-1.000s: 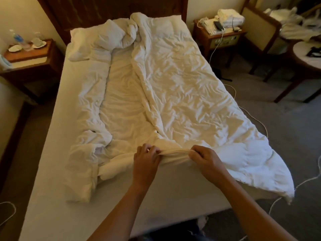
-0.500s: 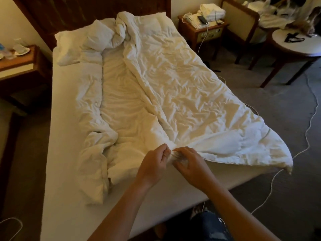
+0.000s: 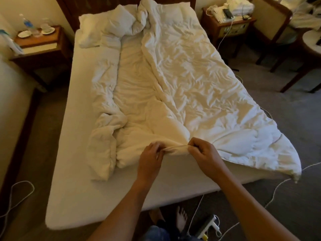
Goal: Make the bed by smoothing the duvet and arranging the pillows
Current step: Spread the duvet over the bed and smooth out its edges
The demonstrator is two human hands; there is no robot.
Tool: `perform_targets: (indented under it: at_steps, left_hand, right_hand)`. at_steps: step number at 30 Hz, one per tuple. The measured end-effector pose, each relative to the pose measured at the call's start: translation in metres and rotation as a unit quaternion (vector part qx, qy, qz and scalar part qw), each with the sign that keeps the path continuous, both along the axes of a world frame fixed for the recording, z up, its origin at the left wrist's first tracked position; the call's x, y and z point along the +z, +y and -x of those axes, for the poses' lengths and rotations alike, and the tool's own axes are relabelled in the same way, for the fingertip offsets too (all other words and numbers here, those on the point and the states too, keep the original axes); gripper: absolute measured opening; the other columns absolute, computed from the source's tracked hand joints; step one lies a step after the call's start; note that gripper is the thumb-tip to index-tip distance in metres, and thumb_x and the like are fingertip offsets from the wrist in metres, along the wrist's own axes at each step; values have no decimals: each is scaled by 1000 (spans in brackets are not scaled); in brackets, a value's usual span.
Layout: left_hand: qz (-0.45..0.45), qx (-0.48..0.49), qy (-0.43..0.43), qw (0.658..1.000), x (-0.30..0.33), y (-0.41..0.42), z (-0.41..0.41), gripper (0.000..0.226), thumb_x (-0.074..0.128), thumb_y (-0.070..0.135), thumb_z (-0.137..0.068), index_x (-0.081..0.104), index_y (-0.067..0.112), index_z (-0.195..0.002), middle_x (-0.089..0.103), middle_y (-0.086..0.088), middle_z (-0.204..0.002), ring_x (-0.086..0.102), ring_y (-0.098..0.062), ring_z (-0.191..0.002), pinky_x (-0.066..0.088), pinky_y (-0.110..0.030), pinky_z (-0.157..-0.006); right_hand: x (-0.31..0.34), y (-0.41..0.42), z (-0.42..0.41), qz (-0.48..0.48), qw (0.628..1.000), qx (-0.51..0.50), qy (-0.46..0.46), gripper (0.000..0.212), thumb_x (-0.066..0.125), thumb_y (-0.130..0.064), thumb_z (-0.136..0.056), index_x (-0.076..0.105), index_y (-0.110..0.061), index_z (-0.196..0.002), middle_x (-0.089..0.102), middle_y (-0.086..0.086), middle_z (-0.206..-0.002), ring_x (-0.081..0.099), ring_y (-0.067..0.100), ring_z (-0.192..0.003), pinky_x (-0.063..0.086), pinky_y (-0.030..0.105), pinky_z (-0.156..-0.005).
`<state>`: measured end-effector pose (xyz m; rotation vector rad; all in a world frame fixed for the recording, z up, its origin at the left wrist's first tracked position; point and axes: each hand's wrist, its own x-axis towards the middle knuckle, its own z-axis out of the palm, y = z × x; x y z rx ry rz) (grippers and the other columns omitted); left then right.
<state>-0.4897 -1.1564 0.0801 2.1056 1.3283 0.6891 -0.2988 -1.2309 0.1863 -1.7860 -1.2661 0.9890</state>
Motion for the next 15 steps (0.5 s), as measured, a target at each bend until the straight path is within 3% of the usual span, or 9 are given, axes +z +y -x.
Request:
perform_targets:
  at_steps: [4, 8, 10, 12, 15]
  left_hand:
    - [26, 72, -58, 995, 3, -2, -3, 8, 61, 16, -96, 63, 22, -91, 65, 7, -87, 58, -7, -79, 41, -19, -69]
    - [39, 78, -109, 990, 30, -11, 18, 17, 51, 16, -102, 52, 21, -86, 54, 14, -72, 53, 3, -68, 35, -11, -61]
    - [28, 61, -90, 994, 43, -14, 34, 19, 44, 28, -103, 48, 22, -85, 52, 13, -70, 53, -2, -66, 37, -18, -60]
    - [22, 44, -59, 997, 56, -13, 50, 24, 38, 41, -100, 45, 27, -82, 51, 9, -67, 52, -10, -64, 40, -32, -61]
    - [22, -14, 13, 1000, 71, -12, 69, 34, 35, 50, -98, 43, 24, -78, 51, 3, -64, 53, -13, -60, 43, -43, -58]
  right_hand:
    - [-3, -10, -11, -14, 999, -38, 16, 21, 54, -10, -93, 56, -10, -72, 42, -4, -54, 37, 8, -50, 27, 24, -47]
    - [-16, -13, -15, 18, 997, -57, -43, 20, 54, -15, -91, 58, -15, -71, 53, 2, -59, 46, 10, -54, 34, 28, -51]
    - [-24, -14, -8, 54, 996, -23, -71, 16, 56, -18, -91, 61, -21, -76, 61, -1, -69, 55, 12, -65, 42, 29, -58]
    - [-29, -13, 8, 52, 994, 21, -91, 7, 60, -22, -92, 62, -28, -93, 63, -10, -92, 58, 9, -86, 46, 28, -73]
    - [-28, -7, 45, -12, 990, 102, -96, 29, 62, -30, -93, 60, -32, -122, 55, -19, -118, 49, 3, -110, 40, 25, -91]
